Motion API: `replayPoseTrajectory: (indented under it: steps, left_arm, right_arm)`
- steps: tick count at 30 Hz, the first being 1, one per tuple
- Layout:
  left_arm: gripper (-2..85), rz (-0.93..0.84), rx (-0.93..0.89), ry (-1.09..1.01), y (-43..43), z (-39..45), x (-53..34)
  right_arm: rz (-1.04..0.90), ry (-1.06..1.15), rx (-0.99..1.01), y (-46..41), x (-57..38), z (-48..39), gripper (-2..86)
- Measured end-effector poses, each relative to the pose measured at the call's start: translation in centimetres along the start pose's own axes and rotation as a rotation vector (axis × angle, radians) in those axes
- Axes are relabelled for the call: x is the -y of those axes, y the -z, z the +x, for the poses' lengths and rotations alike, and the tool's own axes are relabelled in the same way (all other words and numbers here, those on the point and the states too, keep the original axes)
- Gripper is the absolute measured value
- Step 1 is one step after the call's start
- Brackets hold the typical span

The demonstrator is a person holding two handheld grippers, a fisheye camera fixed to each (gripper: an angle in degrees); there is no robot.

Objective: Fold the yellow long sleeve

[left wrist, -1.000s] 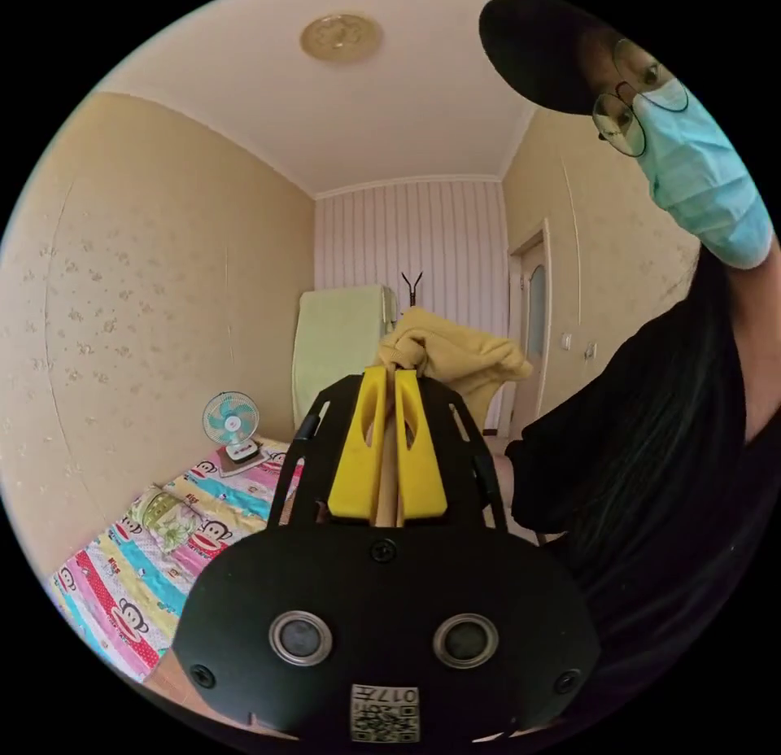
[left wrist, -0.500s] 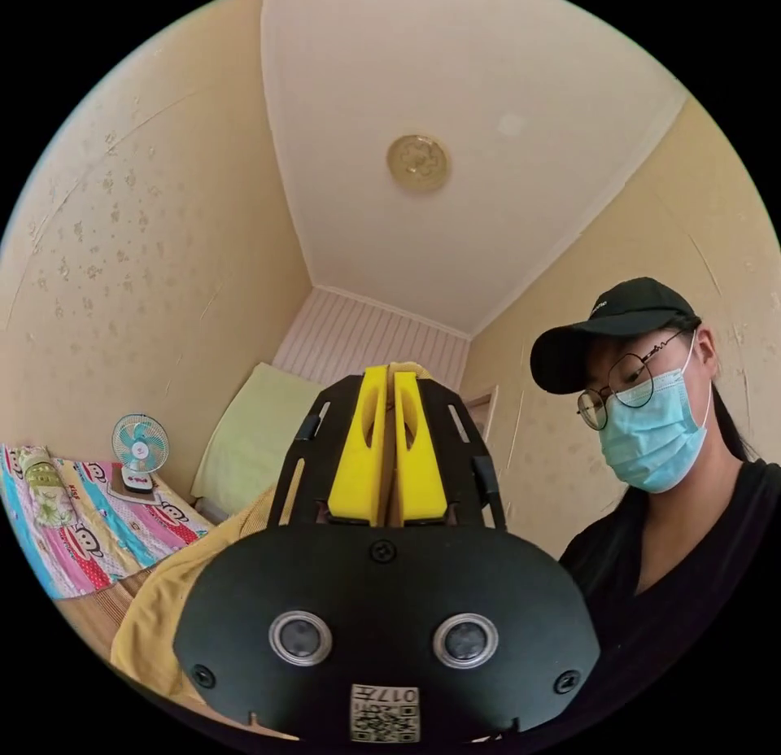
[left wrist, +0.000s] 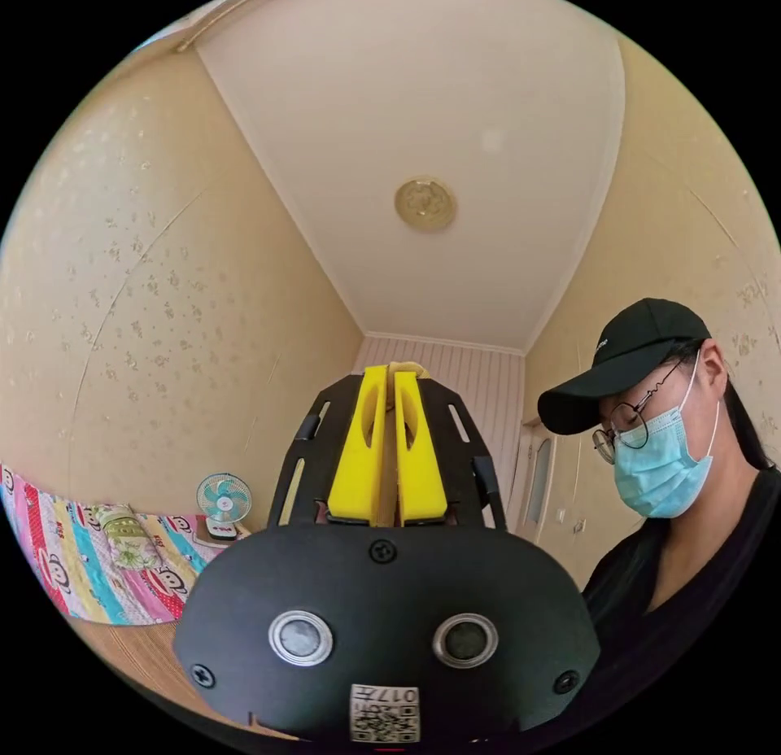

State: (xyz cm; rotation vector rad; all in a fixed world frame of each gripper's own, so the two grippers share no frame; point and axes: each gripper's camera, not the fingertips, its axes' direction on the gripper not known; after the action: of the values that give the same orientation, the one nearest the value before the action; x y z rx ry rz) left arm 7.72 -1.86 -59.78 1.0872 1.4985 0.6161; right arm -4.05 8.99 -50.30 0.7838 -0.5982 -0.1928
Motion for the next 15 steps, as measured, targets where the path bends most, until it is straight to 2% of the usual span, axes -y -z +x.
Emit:
replayPoseTrajectory:
  steps: [2,6,8,13,15]
  left_arm:
    - [-0.9,-0.045,0.043,-0.04,2.7,-0.3,0.8]
    - [-0.8,-0.081,0.108,-0.199,8.2,1.8,1.2]
    - [-0.8,-0.1,0.147,-0.169,9.7,2.3,1.7]
    - [-0.3,-0.237,0.409,-0.068,11.9,0.0,3.3]
    - [0.0,-0.423,0.561,0.016,10.5,-5.9,2.9]
  right_arm:
    - [0.104,-0.028,-0.001,1.9,2.2,2.8,3.4]
    - [0.232,0.054,0.056,5.0,8.0,5.6,3.1]
    - [0.252,0.062,0.109,5.5,10.3,6.6,3.0]
    - [0.047,0.046,0.107,-0.6,16.0,10.5,3.0]
    - [-0.147,0.124,0.013,-8.5,17.0,13.3,3.0]
